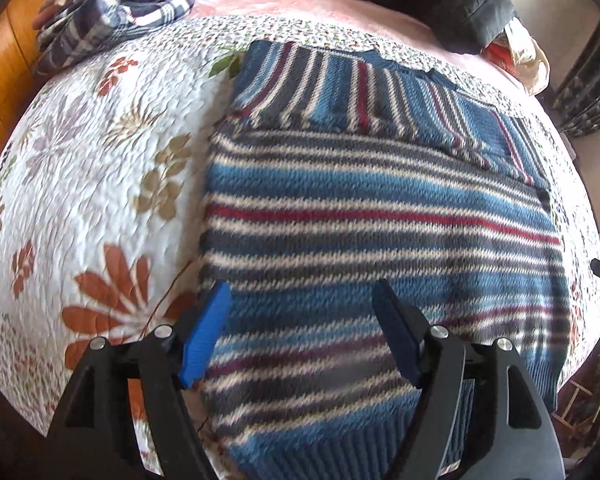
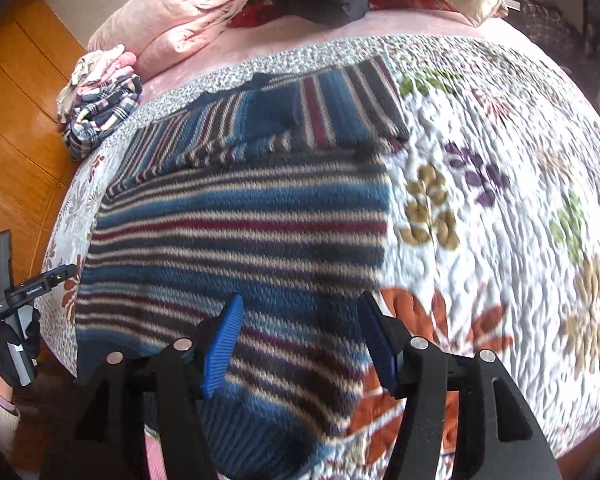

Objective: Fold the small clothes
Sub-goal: 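Grasp the ribbed sweater hem with both tools, then lift the hem with both tools and fold it toward the collar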

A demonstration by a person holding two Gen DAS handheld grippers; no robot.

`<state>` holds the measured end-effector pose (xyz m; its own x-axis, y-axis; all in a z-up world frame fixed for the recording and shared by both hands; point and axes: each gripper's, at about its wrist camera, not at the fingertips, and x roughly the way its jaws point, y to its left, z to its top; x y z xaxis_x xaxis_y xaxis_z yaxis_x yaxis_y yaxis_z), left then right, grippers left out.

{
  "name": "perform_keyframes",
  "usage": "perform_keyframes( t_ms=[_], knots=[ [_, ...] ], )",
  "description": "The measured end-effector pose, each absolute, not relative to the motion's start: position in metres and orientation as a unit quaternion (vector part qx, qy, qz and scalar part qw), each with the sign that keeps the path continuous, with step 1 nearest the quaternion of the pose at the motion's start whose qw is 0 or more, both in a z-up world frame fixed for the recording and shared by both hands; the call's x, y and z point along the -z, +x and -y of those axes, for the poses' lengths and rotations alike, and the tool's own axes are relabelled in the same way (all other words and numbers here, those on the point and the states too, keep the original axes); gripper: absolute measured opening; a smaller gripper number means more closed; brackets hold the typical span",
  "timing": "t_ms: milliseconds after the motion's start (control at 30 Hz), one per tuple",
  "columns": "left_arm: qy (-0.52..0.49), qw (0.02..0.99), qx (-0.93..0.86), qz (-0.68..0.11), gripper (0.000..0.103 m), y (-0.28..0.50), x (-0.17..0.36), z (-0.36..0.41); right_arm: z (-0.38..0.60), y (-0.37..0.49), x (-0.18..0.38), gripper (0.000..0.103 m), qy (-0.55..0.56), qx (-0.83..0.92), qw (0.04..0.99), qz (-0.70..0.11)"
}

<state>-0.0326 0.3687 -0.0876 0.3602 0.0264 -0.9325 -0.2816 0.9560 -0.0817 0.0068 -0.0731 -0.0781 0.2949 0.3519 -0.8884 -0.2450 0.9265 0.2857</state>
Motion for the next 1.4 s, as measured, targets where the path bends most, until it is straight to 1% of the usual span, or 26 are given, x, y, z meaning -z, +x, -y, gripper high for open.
perform_keyframes(
  t_ms=[133, 333, 500, 633, 800, 867, 900, 933, 967, 1000, 1033, 1067, 1100, 1133, 1233, 1400],
  knots=[
    [-0.138, 0.797, -0.113, -0.577, 0.073, -0.084, 0.097, -0.379, 0.090, -0.040, 0.099, 0.060, 0.057, -0.167, 0.785, -0.594],
    [-0.167, 0.774, -0.118, -0.599, 0.073, -0.129, 0.115, -0.384, 0.094, -0.083, 0.120, 0.060, 0.090, -0.161, 0.761, -0.623],
    [-0.196, 0.764, -0.097, -0.606, 0.073, -0.143, 0.129, -0.379, 0.090, -0.092, 0.130, 0.060, 0.109, -0.163, 0.750, -0.632],
    [-0.198, 0.764, -0.083, -0.608, 0.073, -0.144, 0.132, -0.368, 0.079, -0.093, 0.134, 0.060, 0.110, -0.171, 0.745, -0.636],
    [-0.209, 0.758, -0.066, -0.614, 0.070, -0.141, 0.136, -0.356, 0.071, -0.094, 0.141, 0.051, 0.104, -0.173, 0.739, -0.643],
    [-0.212, 0.755, -0.060, -0.617, 0.065, -0.139, 0.138, -0.352, 0.068, -0.095, 0.141, 0.050, 0.103, -0.172, 0.739, -0.644],
    [-0.215, 0.753, -0.060, -0.620, 0.060, -0.140, 0.139, -0.351, 0.068, -0.095, 0.141, 0.046, 0.101, -0.170, 0.739, -0.644],
    [-0.216, 0.751, -0.062, -0.621, 0.056, -0.141, 0.139, -0.350, 0.069, -0.095, 0.141, 0.039, 0.101, -0.171, 0.738, -0.645],
    [-0.215, 0.750, -0.064, -0.622, 0.051, -0.143, 0.139, -0.350, 0.070, -0.096, 0.142, 0.035, 0.103, -0.173, 0.736, -0.647],
    [-0.214, 0.750, -0.066, -0.623, 0.043, -0.144, 0.139, -0.350, 0.070, -0.097, 0.142, 0.027, 0.107, -0.174, 0.734, -0.647],
    [-0.216, 0.748, -0.069, -0.623, 0.033, -0.144, 0.139, -0.351, 0.071, -0.097, 0.144, 0.021, 0.116, -0.179, 0.730, -0.650],
    [-0.225, 0.746, -0.070, -0.623, 0.028, -0.146, 0.139, -0.353, 0.073, -0.098, 0.145, 0.019, 0.126, -0.183, 0.726, -0.651],
    [-0.237, 0.743, -0.066, -0.622, 0.016, -0.149, 0.138, -0.357, 0.074, -0.098, 0.145, 0.016, 0.136, -0.185, 0.724, -0.651],
    [-0.254, 0.740, -0.060, -0.620, 0.009, -0.152, 0.138, -0.361, 0.077, -0.099, 0.145, 0.012, 0.142, -0.187, 0.722, -0.651],
    [-0.261, 0.745, -0.059, -0.611, 0.008, -0.159, 0.130, -0.366, 0.081, -0.099, 0.139, 0.010, 0.155, -0.197, 0.723, -0.644],
    [-0.259, 0.766, -0.050, -0.586, 0.008, -0.158, 0.105, -0.368, 0.084, -0.092, 0.114, 0.009, 0.181, -0.227, 0.729, -0.620]
  ],
)
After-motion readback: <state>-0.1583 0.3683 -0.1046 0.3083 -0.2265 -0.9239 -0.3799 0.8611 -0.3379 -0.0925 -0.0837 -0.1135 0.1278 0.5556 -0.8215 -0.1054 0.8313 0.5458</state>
